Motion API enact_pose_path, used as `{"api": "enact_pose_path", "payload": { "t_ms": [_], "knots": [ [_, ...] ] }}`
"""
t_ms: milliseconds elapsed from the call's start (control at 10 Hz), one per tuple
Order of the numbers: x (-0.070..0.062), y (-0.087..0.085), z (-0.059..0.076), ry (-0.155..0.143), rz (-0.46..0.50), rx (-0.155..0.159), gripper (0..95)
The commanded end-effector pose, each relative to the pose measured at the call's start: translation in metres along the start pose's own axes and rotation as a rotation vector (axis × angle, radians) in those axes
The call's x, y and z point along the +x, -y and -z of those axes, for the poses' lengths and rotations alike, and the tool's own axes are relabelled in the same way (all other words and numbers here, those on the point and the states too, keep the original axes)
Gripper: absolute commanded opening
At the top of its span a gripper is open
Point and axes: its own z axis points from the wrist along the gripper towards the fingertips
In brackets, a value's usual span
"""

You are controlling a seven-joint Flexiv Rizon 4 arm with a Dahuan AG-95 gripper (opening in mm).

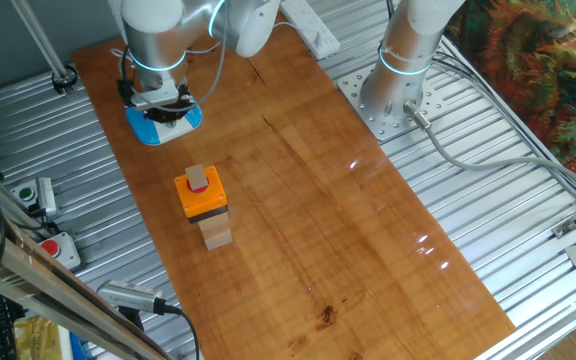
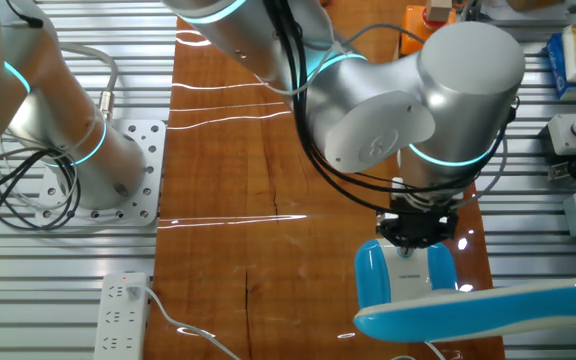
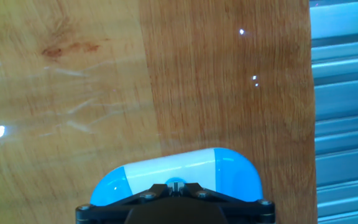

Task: Turn off the desk lamp by pressing the button

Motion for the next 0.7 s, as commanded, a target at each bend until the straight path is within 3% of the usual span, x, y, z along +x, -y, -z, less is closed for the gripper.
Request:
{"api": "enact_pose_path", "payload": {
  "t_ms": [100,500,700],
  "knots": [
    [0.002,0.002,0.006,-0.007,0.006,-0.012,0.0],
    [0.005,0.003,0.014,-0.001,-0.03,-0.047,0.0],
    [0.008,0.004,0.025,0.006,-0.114,-0.085,0.0]
  ]
}}
